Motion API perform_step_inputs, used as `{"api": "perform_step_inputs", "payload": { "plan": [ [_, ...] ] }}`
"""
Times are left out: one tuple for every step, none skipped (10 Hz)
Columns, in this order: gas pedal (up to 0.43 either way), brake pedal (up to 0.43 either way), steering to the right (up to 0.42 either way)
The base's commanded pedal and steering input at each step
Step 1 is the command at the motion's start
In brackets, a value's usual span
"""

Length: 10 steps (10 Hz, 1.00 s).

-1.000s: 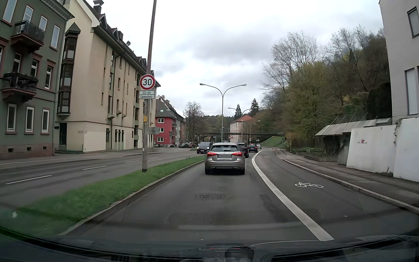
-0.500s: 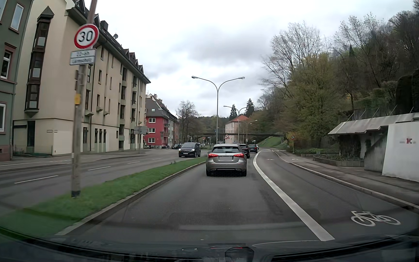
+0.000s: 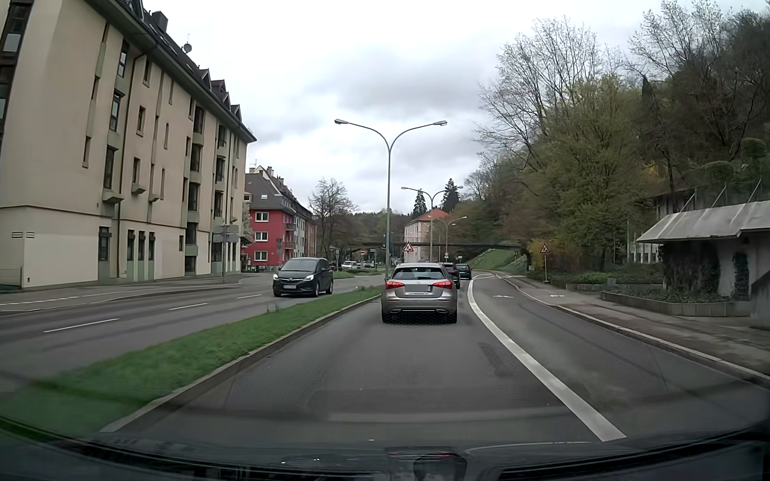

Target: Follow the waypoints while adhering to traffic rules and regulations

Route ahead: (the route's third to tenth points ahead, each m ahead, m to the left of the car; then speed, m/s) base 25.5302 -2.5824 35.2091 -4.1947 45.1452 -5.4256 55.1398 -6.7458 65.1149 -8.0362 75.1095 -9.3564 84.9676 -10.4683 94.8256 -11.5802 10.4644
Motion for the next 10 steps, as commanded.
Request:
{"api": "perform_step_inputs", "payload": {
  "plan": [
    [0.028, 0.000, 0.019],
    [0.039, 0.000, 0.020],
    [0.039, 0.000, 0.020],
    [0.039, 0.000, 0.020],
    [0.039, 0.000, 0.020],
    [0.039, 0.000, 0.020],
    [0.059, 0.000, 0.020],
    [0.059, 0.000, 0.021],
    [0.059, 0.000, 0.021],
    [0.067, 0.000, 0.021]
  ]
}}
